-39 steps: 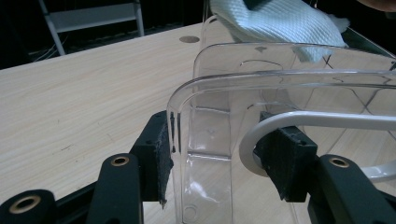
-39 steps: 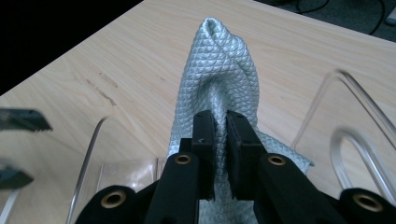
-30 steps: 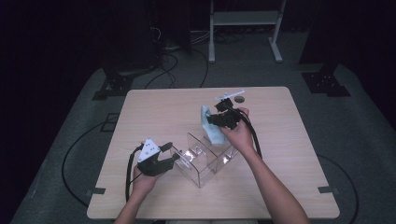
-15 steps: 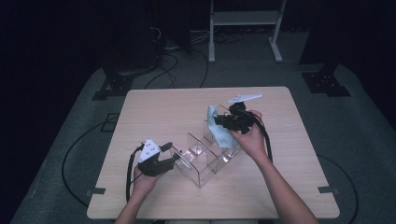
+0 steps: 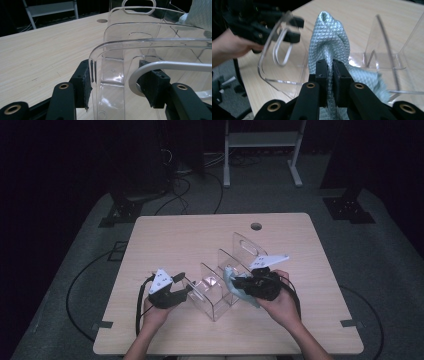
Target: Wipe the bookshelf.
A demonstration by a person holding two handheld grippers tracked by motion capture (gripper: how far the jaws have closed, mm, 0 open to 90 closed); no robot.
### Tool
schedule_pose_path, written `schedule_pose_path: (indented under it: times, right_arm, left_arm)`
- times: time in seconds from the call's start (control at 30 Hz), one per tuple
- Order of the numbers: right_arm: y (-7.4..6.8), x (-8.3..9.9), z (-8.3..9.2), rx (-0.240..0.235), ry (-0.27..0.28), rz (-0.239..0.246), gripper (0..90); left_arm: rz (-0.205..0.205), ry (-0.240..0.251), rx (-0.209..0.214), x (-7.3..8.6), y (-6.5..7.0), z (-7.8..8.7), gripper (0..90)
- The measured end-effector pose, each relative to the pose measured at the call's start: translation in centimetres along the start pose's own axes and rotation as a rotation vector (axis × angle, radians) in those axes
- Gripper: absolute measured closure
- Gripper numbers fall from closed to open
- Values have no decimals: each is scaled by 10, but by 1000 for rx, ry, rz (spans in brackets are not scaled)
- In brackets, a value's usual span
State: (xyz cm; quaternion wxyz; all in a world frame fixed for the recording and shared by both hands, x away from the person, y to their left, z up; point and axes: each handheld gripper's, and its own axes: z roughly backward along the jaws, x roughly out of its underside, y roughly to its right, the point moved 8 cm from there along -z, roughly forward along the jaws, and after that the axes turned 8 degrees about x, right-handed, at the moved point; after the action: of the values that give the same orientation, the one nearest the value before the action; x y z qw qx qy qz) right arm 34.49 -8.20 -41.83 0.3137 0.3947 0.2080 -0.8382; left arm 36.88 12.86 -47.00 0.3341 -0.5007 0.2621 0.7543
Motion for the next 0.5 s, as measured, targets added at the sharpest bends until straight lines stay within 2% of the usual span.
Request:
schedule_pose_path:
  times: [0.07,0.27,0.4,0.5]
  right_arm:
    - [-2,3,-8,-2,-10,0,830]
    - [-4,-12,-26,22,3,9,830]
    - [-3,-10,-24,23,5,2,830]
    - [-3,-2,-16,23,14,-4,830]
  left_arm:
    - [-4,1,-1,0,0,0,461]
    - [-1,1,-1,0,0,0,461]
    - [-1,1,3,0,0,0,461]
    - [-1,1,2,0,0,0,461]
